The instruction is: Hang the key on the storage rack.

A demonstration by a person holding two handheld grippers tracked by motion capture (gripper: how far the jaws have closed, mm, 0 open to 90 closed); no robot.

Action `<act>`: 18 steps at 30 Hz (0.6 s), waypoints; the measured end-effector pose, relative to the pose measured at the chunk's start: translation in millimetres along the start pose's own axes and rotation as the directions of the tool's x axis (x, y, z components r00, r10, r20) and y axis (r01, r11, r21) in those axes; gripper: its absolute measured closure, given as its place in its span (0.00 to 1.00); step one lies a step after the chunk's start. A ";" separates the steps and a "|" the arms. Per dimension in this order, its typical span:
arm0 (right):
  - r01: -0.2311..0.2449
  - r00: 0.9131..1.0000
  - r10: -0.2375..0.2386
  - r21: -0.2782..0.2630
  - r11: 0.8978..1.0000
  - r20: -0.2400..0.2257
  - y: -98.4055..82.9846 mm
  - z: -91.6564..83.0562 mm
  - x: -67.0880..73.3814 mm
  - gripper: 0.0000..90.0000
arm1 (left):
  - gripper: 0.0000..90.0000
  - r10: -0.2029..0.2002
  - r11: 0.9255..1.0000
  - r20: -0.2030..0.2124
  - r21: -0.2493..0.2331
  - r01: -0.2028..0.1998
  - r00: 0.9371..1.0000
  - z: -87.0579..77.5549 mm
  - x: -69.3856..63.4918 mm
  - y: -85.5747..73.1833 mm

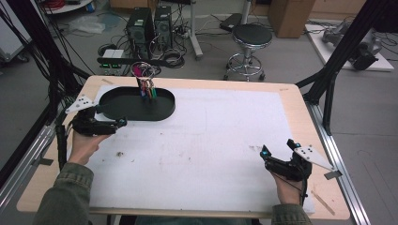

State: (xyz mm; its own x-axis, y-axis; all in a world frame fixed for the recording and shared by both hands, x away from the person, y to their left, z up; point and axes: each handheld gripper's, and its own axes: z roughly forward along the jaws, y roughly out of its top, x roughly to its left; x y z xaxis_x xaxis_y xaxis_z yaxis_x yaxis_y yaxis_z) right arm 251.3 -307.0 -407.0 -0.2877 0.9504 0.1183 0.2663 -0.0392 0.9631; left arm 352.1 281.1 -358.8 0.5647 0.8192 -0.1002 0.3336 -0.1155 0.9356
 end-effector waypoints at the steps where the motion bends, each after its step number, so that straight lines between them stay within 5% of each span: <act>1: -0.001 1.000 0.001 -0.002 1.000 0.000 -0.1 0.0 -0.1 0.01 | 0.06 -0.010 1.000 0.005 0.018 0.010 1.000 -1.7 -0.5 -5.5; 9: 0.001 1.000 -0.001 -0.001 1.000 0.000 -0.3 0.1 -0.2 0.01 | 0.06 -0.009 0.999 0.005 0.039 0.009 1.000 -6.6 -3.4 -23.9; 18: -0.001 1.000 0.001 -0.002 1.000 0.001 -0.5 -0.1 0.4 0.01 | 0.05 -0.047 0.999 -0.034 -0.005 0.047 0.998 -21.9 0.9 -42.7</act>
State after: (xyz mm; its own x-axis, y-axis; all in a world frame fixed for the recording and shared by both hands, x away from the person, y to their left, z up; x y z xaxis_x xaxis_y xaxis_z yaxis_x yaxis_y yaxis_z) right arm 251.0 -306.7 -407.4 -0.2862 0.9508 0.1188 0.2649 -0.0406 0.9634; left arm 321.8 299.1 -391.5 0.5228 0.8421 -0.1324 0.3560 -0.0746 0.9315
